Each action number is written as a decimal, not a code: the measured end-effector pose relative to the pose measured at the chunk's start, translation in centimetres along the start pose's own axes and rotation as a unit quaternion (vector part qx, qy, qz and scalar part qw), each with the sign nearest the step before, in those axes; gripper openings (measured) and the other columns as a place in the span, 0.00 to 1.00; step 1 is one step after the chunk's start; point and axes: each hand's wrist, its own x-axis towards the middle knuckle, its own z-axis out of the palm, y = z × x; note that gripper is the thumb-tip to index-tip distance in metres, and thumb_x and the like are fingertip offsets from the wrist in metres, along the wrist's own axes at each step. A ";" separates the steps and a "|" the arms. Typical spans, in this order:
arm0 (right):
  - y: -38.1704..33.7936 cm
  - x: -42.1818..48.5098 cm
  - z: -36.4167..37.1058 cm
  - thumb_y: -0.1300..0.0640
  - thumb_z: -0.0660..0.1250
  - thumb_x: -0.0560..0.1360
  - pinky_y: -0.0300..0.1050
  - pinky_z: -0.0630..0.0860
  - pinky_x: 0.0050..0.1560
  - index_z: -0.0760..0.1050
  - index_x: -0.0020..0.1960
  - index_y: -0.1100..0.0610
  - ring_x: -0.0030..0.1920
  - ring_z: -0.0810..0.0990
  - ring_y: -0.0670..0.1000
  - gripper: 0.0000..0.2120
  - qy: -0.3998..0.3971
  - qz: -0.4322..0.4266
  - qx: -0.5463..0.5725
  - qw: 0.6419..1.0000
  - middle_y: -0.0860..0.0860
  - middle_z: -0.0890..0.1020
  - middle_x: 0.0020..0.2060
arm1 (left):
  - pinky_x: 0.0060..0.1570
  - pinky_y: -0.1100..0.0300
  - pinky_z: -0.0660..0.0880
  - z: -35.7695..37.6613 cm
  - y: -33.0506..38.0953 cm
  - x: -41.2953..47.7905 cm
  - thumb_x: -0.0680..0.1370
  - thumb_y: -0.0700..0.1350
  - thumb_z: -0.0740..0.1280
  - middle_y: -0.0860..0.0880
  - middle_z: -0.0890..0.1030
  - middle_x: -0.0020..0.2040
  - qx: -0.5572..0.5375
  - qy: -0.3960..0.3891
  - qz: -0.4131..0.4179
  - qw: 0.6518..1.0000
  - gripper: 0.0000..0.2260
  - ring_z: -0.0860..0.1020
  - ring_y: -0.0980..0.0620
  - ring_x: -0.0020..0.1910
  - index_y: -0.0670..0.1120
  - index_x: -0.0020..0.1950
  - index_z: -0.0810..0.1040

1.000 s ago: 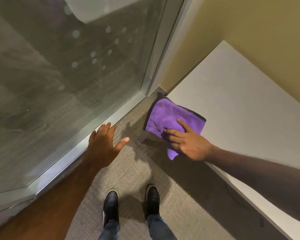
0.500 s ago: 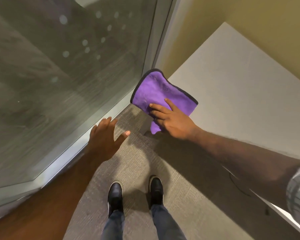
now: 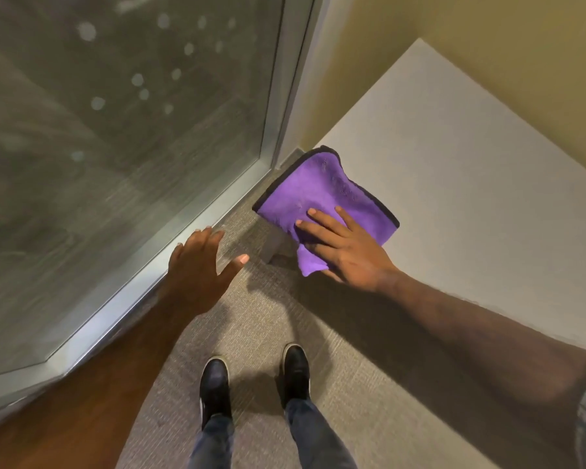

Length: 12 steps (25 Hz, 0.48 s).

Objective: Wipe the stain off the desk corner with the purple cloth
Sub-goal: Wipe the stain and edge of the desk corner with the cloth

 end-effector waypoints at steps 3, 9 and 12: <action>-0.6 3.4 -0.3 0.46 0.61 0.79 0.67 0.55 0.75 0.79 0.63 0.53 0.79 0.55 0.58 0.18 -0.004 0.026 -0.004 1.000 0.53 0.62 0.78 | 0.72 0.40 0.61 0.3 0.0 0.1 0.75 0.68 0.54 0.38 0.69 0.74 -0.006 -0.001 -0.022 1.000 0.37 0.64 0.41 0.76 0.42 0.73 0.68; -1.5 4.5 -0.3 0.47 0.61 0.80 0.62 0.57 0.76 0.78 0.65 0.53 0.79 0.55 0.58 0.18 0.011 0.088 0.044 0.995 0.53 0.60 0.79 | 0.72 0.41 0.62 0.7 1.0 0.6 0.76 0.68 0.54 0.38 0.70 0.74 0.004 -0.006 -0.016 1.000 0.36 0.64 0.41 0.76 0.41 0.73 0.69; -1.8 1.6 -0.7 0.49 0.66 0.79 0.62 0.62 0.74 0.77 0.66 0.55 0.78 0.59 0.60 0.18 0.029 0.108 0.080 0.990 0.55 0.64 0.77 | 0.72 0.41 0.61 0.6 1.5 0.7 0.77 0.68 0.54 0.38 0.70 0.74 0.003 -0.009 -0.010 1.000 0.36 0.64 0.41 0.76 0.42 0.73 0.69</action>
